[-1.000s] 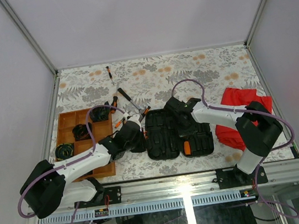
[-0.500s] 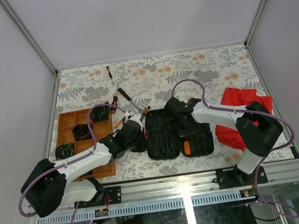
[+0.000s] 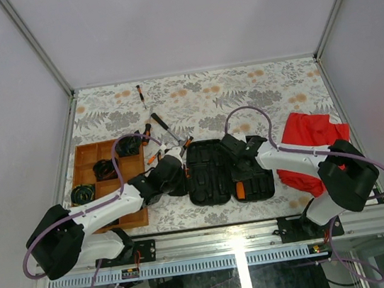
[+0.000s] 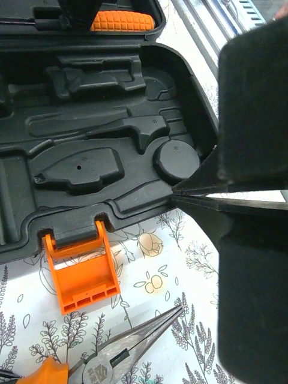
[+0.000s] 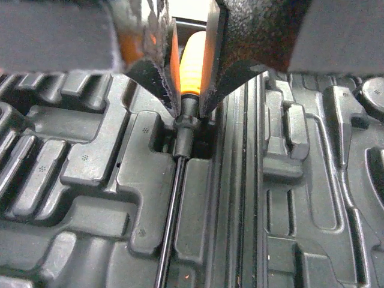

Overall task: Sort the tools into containers
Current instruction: Adjust the screwdriver in the storage box.

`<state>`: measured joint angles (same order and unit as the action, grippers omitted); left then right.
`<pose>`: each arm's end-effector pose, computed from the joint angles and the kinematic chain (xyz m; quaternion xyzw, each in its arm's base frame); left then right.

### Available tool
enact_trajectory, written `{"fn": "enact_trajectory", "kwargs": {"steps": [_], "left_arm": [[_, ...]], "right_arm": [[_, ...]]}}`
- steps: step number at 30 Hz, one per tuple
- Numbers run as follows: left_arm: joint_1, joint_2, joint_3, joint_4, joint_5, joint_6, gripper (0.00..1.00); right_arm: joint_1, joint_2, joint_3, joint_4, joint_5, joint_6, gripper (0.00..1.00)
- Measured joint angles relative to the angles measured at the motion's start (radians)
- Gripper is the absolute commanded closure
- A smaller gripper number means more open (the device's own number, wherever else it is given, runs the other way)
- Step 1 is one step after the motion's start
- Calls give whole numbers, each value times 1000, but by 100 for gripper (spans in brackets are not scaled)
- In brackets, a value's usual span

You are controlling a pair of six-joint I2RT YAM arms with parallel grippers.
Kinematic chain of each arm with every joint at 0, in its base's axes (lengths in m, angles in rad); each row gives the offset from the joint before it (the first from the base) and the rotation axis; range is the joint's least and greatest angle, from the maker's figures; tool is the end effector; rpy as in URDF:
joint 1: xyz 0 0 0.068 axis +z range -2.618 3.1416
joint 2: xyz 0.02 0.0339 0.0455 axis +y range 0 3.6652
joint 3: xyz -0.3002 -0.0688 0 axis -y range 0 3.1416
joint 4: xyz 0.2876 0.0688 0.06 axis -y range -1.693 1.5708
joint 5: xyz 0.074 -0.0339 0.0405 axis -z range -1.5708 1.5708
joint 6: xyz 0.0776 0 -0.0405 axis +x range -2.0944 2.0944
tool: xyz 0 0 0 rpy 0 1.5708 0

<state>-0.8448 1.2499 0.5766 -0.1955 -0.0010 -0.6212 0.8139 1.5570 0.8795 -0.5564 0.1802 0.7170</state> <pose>0.1896 -0.2134 0.1502 0.1046 0.9332 -0.2297 0.2558 0.2348 0.2283 0.1382 -0.0325 0.9814 0.0517 0.1819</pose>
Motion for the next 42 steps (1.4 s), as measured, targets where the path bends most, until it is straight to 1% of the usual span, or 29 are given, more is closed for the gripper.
{"fn": "enact_trajectory", "kwargs": {"steps": [3,4,7,10,13,15,17,20,23,28,30,36,42], "left_arm": [[-1,0,1,-3,-4,-2,100],[-2,0,1,-4,-5,-3,100],[-7,8,15,-23,-16,-7,100],[-11,19,31,-41,-26,-11,100],[-13,19,33,-50,-34,-14,100],[-13,19,34,-52,-34,-17,100],[-13,19,35,-55,-34,-18,100],[-13,19,47,-81,-43,-23,100],[-12,32,84,-151,-89,-34,100],[10,53,129,-231,-133,-46,100],[29,53,139,-248,-142,-48,100],[91,62,162,-280,-147,-47,99],[101,34,166,-277,-126,-45,87]], "right_arm": [[10,-43,-30,26,8,9,57],[10,-52,-36,30,10,11,55],[10,-97,-36,0,-2,14,50],[20,-158,-27,-48,-13,14,49],[16,-239,6,-71,20,11,50],[1,-290,26,-66,41,2,52],[-36,-333,34,-51,50,-11,55],[-95,-347,34,-31,54,-33,55],[-144,-325,34,-5,44,-63,56],[-219,-245,26,61,-3,-110,61],[-248,-209,18,87,-25,-127,64],[-315,-118,-31,171,-117,-169,64],[-333,-85,-95,230,-204,-191,64]]}}
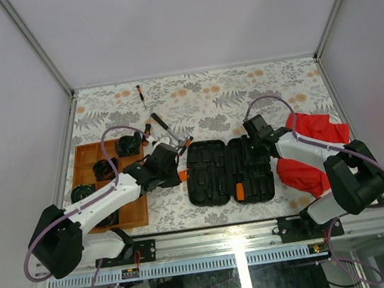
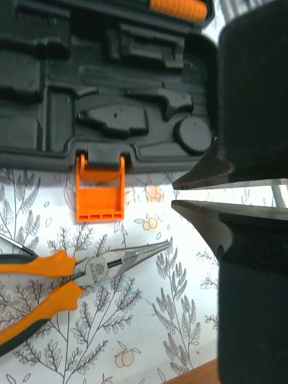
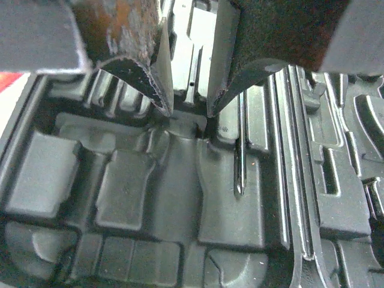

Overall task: Sort the tools into containers
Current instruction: Adjust the screwdriver in the storage box.

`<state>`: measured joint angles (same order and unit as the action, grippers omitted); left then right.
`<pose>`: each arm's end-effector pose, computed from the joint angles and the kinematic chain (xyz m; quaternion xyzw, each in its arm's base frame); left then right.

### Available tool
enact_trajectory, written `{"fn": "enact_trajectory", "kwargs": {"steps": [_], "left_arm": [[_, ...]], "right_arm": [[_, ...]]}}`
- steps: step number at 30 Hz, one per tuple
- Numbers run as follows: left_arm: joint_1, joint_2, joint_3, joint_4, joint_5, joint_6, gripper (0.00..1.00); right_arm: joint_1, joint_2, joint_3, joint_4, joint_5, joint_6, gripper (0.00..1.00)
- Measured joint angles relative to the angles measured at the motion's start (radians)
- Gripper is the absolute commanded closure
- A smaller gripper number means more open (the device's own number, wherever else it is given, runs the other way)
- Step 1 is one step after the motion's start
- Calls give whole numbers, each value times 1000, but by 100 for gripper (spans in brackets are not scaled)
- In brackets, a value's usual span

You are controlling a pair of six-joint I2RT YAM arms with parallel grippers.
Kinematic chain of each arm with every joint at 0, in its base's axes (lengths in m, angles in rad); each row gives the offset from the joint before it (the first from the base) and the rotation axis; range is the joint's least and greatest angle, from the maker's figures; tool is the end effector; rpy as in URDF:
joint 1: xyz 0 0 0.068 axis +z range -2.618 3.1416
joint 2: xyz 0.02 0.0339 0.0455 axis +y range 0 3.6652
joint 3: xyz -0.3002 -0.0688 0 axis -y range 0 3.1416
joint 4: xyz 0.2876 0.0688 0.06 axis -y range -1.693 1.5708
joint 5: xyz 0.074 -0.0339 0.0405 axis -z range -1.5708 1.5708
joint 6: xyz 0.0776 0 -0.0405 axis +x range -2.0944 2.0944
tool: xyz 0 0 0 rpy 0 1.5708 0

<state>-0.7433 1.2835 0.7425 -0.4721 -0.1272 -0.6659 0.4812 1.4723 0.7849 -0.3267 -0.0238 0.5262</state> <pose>0.2218 -0.1905 0.1766 0.0196 0.9594 -0.1314 0.2489 0.2925 0.1548 0.1474 0.0184 0.9613 0.1426 0.2351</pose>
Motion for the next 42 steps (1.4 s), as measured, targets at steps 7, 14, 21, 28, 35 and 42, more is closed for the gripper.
{"fn": "enact_trajectory", "kwargs": {"steps": [7,14,21,28,35,42], "left_arm": [[0,-61,0,42,64,5,87],[-18,-66,-6,64,106,10,83],[-134,-64,8,78,98,14,78],[-242,-19,31,126,87,2,70],[-327,53,73,161,64,-46,70],[-374,135,131,174,19,-92,70]], "right_arm": [[-3,-18,-74,67,-72,11,66],[-4,-101,-162,93,-153,77,60],[-4,-220,-208,42,-230,129,57],[-4,-345,-199,-24,-147,128,57],[-4,-430,-187,-31,-70,117,56],[-4,-525,-215,0,-35,113,52]]}}
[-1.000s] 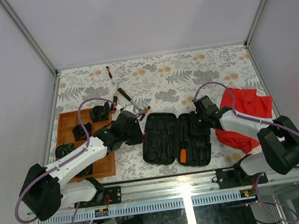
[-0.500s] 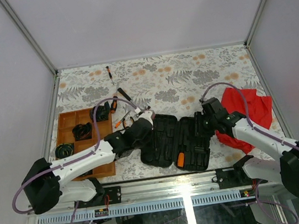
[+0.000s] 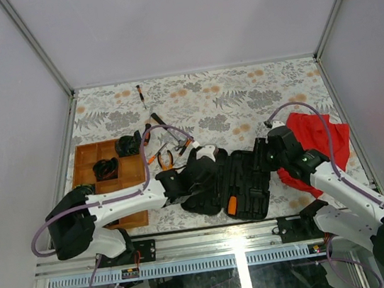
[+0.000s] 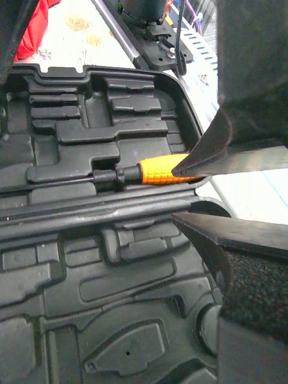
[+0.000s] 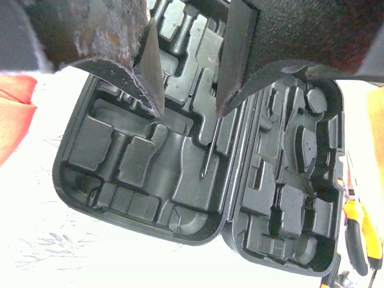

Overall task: Sort the tools into containers
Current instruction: Adjust the screwdriver in the storage box.

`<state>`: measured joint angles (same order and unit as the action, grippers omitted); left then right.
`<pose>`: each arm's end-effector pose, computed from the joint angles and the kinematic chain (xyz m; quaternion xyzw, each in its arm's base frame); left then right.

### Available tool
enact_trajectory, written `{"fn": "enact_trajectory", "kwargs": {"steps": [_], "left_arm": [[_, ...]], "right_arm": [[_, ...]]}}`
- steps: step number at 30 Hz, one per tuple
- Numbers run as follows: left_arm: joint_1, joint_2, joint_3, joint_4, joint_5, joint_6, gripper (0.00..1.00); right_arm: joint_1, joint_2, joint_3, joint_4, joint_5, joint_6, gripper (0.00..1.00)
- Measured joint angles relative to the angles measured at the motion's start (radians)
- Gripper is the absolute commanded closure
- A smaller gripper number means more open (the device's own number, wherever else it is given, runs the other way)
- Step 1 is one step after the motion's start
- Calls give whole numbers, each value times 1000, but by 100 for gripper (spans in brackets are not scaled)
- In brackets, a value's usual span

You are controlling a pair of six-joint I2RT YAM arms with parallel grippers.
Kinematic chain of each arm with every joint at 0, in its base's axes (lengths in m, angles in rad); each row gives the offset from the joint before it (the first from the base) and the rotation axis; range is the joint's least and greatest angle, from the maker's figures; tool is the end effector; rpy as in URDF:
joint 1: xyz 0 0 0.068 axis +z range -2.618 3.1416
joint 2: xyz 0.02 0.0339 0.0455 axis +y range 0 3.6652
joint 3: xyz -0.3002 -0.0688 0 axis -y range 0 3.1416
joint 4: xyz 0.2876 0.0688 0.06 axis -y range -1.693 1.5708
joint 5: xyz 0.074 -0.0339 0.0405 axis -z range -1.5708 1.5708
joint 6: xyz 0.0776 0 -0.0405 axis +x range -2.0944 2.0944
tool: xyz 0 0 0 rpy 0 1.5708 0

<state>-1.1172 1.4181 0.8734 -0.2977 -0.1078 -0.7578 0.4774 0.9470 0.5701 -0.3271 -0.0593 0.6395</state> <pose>0.1618 -0.3128 0.1997 0.1479 0.9215 -0.2569 0.2511 0.2196 0.1188 0.2091 0.0610 0.9052 0.2452 0.3417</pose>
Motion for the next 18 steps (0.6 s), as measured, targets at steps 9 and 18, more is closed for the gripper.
{"fn": "enact_trajectory", "kwargs": {"steps": [9,18], "left_arm": [[-38,117,60,7,-35,-35,68],[-55,154,84,6,-49,-59,70]], "right_arm": [[0,7,-5,22,18,0,49],[0,-21,-5,32,18,11,49]]}}
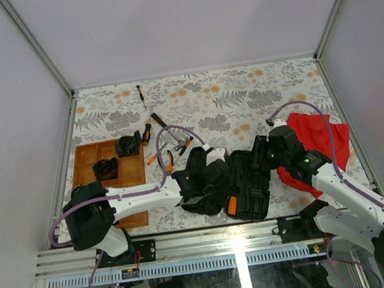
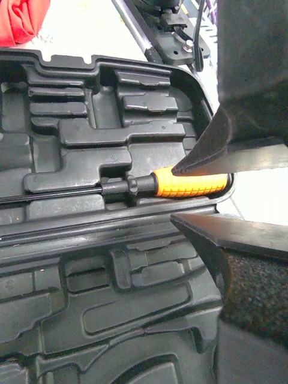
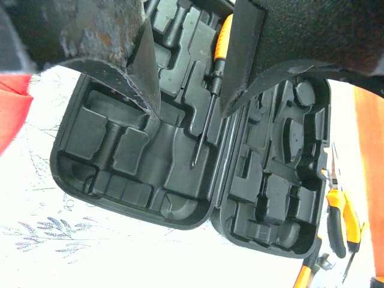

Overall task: Sort the tools into containers
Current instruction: Adjust the screwdriver in the storage box.

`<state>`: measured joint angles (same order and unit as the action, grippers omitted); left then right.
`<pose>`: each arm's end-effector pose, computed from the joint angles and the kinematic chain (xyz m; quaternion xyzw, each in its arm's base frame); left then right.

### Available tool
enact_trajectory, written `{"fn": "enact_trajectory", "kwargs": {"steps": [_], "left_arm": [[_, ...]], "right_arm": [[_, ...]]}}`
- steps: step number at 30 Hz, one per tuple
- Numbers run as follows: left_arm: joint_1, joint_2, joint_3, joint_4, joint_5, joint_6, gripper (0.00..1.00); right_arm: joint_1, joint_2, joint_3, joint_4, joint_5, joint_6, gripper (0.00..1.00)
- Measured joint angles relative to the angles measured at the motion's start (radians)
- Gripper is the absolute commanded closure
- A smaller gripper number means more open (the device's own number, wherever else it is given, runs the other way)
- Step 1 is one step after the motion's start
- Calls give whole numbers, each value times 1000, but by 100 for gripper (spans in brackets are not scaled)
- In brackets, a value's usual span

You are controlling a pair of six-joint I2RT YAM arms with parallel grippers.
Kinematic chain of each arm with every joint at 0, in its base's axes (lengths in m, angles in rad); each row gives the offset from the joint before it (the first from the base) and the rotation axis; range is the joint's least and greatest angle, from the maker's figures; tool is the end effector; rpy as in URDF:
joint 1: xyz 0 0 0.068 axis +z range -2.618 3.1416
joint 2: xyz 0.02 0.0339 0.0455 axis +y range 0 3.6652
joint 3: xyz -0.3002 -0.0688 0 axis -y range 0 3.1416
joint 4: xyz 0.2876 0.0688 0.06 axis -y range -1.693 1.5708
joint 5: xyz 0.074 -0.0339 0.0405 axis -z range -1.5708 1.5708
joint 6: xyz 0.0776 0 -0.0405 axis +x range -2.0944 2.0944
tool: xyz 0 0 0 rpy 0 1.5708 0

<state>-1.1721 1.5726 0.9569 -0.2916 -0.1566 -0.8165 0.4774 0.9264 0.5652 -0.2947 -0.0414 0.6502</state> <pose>0.1597 -0.3480 0.1779 0.1416 0.9322 -0.2319 0.2390 0.2206 0.1177 0.2156 0.0683 0.8944 0.2517 0.3633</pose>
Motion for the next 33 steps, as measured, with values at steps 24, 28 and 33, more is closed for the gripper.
{"fn": "enact_trajectory", "kwargs": {"steps": [24,28,33], "left_arm": [[-38,165,93,0,-13,11,83],[-39,165,94,-2,-16,11,87],[-39,165,94,-1,-16,10,91]], "right_arm": [[0,29,-16,16,-29,12,53],[0,62,-13,17,-41,12,56],[0,97,-13,39,-74,14,64]]}}
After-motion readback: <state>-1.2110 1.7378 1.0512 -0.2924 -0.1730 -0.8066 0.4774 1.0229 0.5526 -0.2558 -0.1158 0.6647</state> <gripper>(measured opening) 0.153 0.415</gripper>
